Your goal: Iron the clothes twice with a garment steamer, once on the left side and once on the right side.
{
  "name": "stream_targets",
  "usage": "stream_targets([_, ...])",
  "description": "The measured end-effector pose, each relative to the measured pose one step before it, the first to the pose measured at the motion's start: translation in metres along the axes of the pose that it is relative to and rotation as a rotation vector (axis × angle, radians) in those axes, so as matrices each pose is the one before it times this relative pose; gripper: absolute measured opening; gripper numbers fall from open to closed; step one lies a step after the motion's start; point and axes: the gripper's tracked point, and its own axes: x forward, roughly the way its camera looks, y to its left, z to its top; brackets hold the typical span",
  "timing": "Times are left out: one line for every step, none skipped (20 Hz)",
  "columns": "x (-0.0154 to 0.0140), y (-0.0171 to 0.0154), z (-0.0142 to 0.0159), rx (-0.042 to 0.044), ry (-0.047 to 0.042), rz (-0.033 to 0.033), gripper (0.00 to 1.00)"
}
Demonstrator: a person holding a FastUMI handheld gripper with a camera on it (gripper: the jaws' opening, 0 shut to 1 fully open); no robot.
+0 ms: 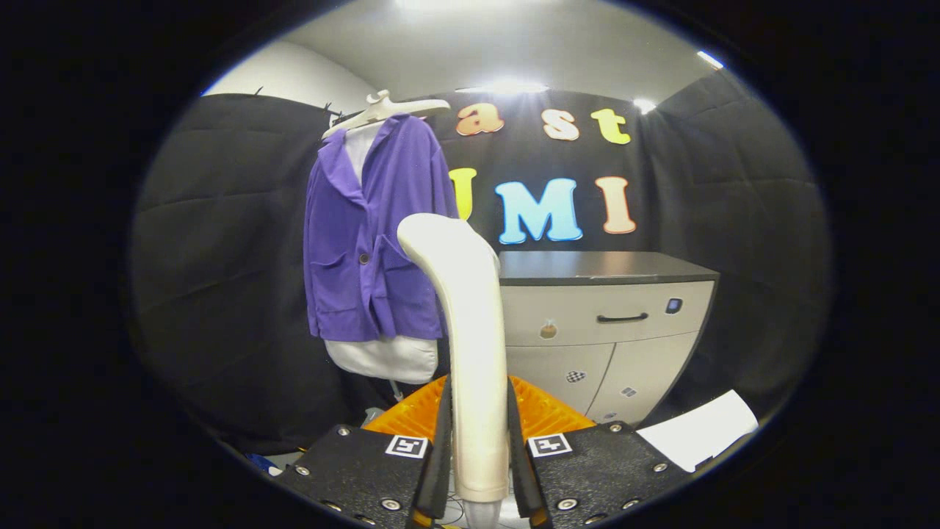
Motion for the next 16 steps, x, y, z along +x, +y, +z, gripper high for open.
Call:
stream_targets([-0.00941,-0.00929,0.00195,0.01042,-0.00672,-0.01648,0.36])
stream_targets([-0.00985,-0.00933,0.00230,0.00616,-0.01131,-0.01845,0.35])
stream_targets([-0.00907,-0.00783,0.00414,0.00796,-0.01728,-0.01352,0.35])
stream_targets([-0.00838,-0.00506,0.00070,0.00616,-0.00522,-0.00614,0.36])
stream_targets([-0.00801,-0.00612,0.00453,0.00814,-0.01725,-0.00622,0.35])
stream_targets([-0.00913,-0.00531,0.00181,0.00439,-0.01222,-0.00962,0.35])
stream_targets([-0.00729,-0.00553,0.00231,0.00441,-0.00492,-0.00691,0.35])
stream_targets([-0.00583,-0.00317,0.00125,0.00998,-0.00514,-0.00328,0.36])
stream_targets([-0.00736,-0.00444,0.00371,0.01692,-0.02481,-0.00988,0.36])
stream_targets([-0.00375,-0.00620,0.00513,0.00730,-0.02202,-0.01288,0.35])
stream_targets([-0.00474,-0.00474,0.00562,0.00831,-0.01917,-0.01020,0.35])
stream_targets([-0.00502,-0.00364,0.00352,0.01490,-0.01329,-0.00673,0.35])
stream_targets([-0.00031,-0.00383,0.00377,0.00754,-0.00143,-0.00372,0.35])
stream_targets([-0.00650,-0.00636,0.00430,0.00784,-0.00732,-0.00829,0.35])
stream_targets([-0.00390,-0.00569,0.00276,0.00729,0.00021,-0.00725,0.35])
stream_targets([-0.00030,-0.00344,0.00326,0.00868,0.00114,-0.00487,0.35])
